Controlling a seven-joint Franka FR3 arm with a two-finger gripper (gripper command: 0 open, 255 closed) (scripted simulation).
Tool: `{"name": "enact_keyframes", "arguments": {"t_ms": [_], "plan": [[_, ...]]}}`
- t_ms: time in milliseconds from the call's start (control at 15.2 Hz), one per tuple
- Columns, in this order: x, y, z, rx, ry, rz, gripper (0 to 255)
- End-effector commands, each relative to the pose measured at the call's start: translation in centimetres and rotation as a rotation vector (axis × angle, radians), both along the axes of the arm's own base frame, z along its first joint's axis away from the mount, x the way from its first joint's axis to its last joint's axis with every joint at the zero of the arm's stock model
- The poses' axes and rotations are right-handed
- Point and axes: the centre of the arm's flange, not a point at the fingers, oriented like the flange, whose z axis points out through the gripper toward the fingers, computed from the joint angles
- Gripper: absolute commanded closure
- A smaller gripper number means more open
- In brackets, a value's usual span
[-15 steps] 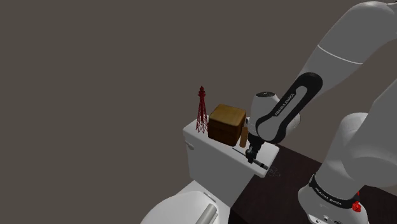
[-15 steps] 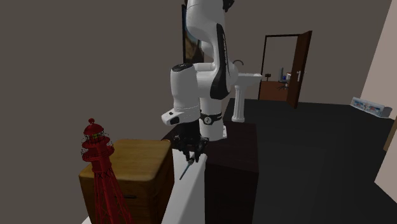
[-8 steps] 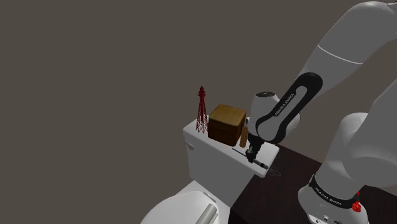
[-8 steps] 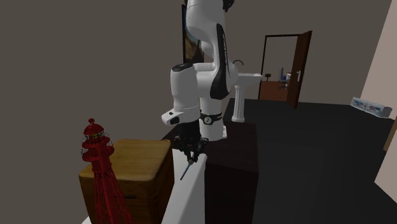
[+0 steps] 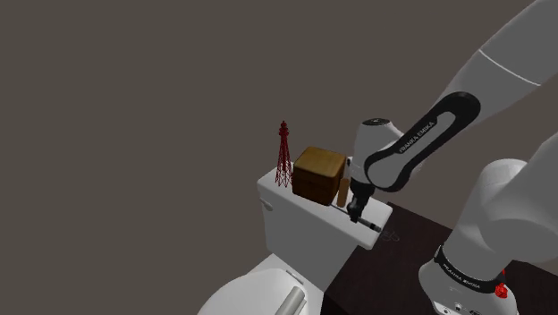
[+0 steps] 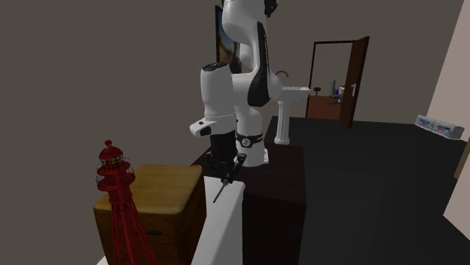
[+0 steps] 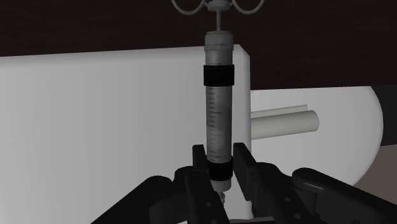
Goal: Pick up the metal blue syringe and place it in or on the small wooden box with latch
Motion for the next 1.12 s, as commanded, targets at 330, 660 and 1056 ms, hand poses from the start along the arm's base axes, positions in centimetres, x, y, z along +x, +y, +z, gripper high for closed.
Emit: {"name": "enact_keyframes", "arguments": {"t_ms": [330,660,1056], "plan": [[0.0,0.2,3.6,0.000,0.001,0.000,255],[0.0,0.2,6.3,0.000,0.001,0.000,255],[0.0,0.2,9.5,0.000,0.001,0.000,255]]}}
